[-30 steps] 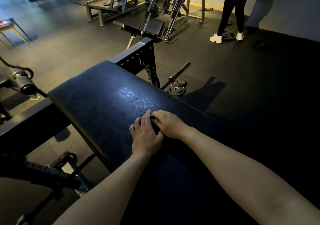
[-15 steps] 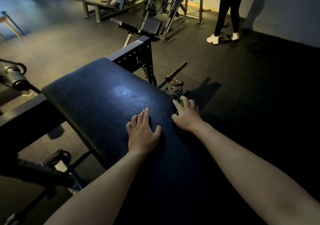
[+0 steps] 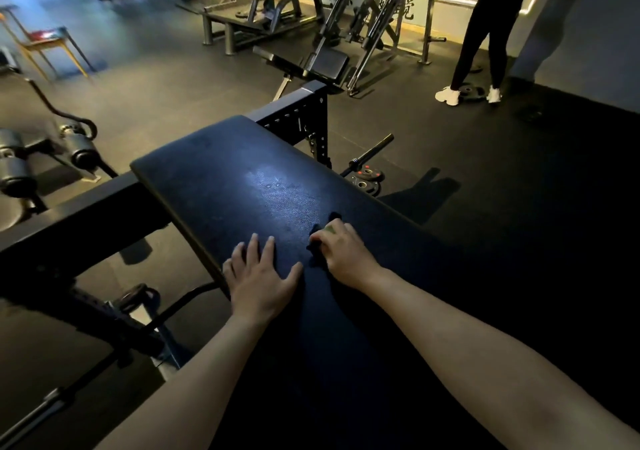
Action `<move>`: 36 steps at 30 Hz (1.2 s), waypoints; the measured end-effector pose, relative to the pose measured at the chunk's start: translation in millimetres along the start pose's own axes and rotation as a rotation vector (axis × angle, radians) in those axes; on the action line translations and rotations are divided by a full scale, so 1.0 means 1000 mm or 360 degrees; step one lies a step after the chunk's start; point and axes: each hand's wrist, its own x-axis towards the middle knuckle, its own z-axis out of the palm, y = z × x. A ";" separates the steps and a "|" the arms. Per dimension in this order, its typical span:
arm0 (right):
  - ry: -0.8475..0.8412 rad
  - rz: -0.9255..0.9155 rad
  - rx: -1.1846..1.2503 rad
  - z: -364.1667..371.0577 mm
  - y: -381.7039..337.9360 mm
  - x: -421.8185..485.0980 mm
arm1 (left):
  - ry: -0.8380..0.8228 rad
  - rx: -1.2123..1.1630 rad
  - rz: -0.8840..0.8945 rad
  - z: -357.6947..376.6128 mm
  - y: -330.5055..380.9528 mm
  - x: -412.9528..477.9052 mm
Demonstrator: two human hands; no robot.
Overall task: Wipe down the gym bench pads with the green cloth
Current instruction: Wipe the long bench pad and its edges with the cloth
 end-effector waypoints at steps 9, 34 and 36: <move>0.0333 0.0907 -0.0172 -0.024 0.048 0.034 | 0.0098 -0.0168 -0.0048 0.007 -0.006 -0.004; 0.0371 0.0689 -0.0057 0.019 -0.024 0.021 | 0.0019 -0.0296 0.0081 0.005 -0.015 -0.006; 0.0289 0.0509 -0.0021 0.031 -0.046 0.017 | -0.0037 -0.0351 0.0171 0.001 -0.022 -0.005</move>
